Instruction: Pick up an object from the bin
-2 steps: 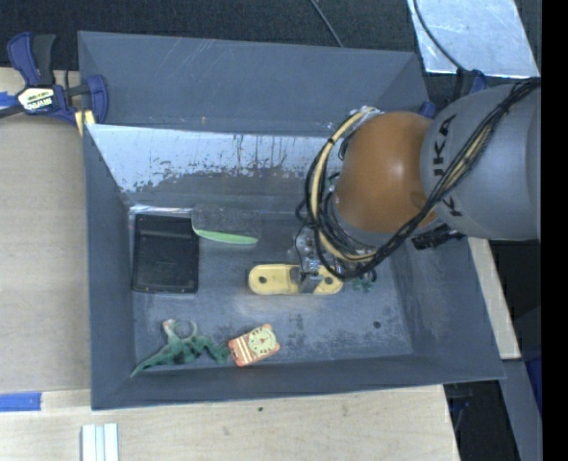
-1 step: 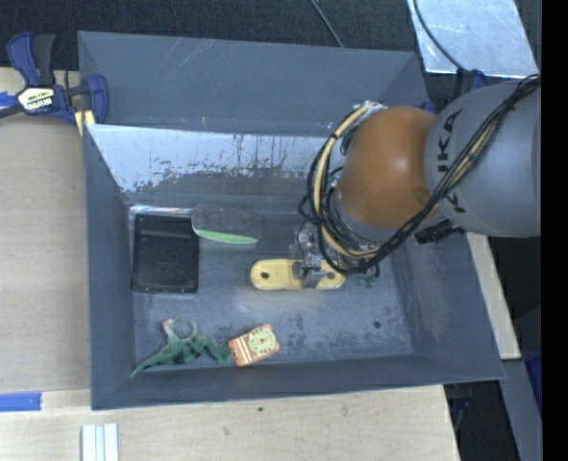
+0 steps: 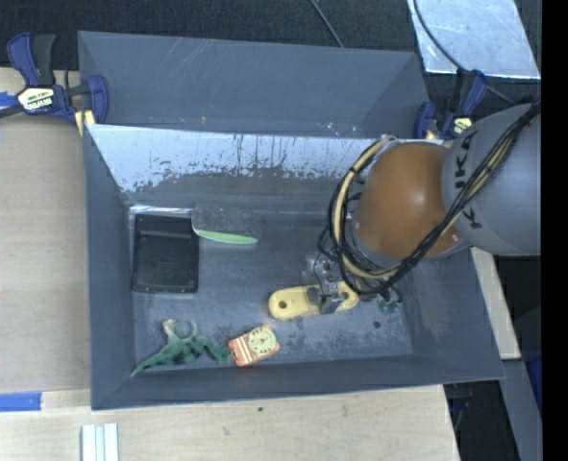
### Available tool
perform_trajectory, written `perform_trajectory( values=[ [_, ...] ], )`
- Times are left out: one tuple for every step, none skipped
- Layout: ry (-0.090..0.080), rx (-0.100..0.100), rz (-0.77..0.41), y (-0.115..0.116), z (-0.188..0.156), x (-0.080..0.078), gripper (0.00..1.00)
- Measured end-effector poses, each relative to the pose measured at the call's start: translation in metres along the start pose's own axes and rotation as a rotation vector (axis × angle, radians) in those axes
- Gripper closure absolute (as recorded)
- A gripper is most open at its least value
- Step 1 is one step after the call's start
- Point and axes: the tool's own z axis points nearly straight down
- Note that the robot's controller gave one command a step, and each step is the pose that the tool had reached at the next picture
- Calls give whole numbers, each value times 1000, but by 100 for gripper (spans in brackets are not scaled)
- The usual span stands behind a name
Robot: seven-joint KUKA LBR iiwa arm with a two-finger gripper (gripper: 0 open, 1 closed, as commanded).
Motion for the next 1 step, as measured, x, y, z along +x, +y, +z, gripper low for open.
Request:
perform_trajectory(
  values=[
    [-12,-2,78,24,-91,-28,100]
  ],
)
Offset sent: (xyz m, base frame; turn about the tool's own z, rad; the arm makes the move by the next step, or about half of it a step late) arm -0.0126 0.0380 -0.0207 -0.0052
